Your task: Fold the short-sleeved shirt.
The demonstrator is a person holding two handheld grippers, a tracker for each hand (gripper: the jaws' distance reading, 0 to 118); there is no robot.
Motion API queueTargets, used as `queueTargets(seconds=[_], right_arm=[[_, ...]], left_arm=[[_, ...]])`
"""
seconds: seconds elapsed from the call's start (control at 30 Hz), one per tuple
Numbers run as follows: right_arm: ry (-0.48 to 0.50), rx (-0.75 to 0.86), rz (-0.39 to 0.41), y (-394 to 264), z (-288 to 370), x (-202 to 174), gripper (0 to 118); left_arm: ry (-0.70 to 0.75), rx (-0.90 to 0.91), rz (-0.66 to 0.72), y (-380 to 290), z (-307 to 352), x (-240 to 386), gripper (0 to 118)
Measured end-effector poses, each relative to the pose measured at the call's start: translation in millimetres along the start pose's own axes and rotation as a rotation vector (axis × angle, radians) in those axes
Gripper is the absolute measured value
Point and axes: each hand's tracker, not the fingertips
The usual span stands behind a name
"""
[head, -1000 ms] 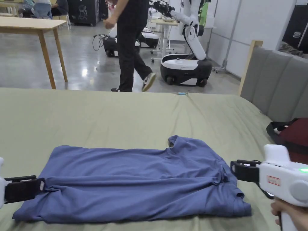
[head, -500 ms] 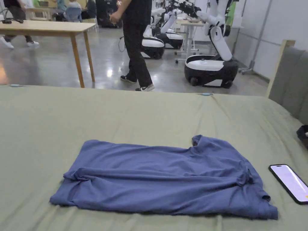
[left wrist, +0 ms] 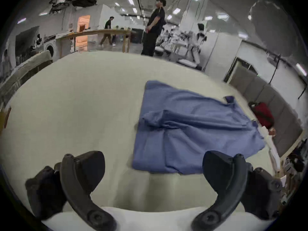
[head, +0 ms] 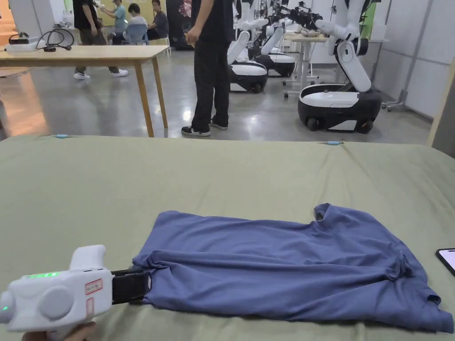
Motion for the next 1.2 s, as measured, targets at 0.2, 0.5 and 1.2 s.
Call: queueTargets(seconds=[0.2, 0.5, 1.2], right_arm=[[-0.006, -0.044, -0.011, -7, -4, 2, 0], [-0.022, -0.114, 0.013, -8, -20, 1, 0], [0.024, -0.341, -0.353, 16, -229, 120, 49]], left_arm=[[0.061, -0.083, -0.016, 5, -28, -2, 105], [0.058, -0.013, -0.167, -4, -17, 27, 8], [-0.010, -0.105, -0.123, 14, -2, 38, 8]])
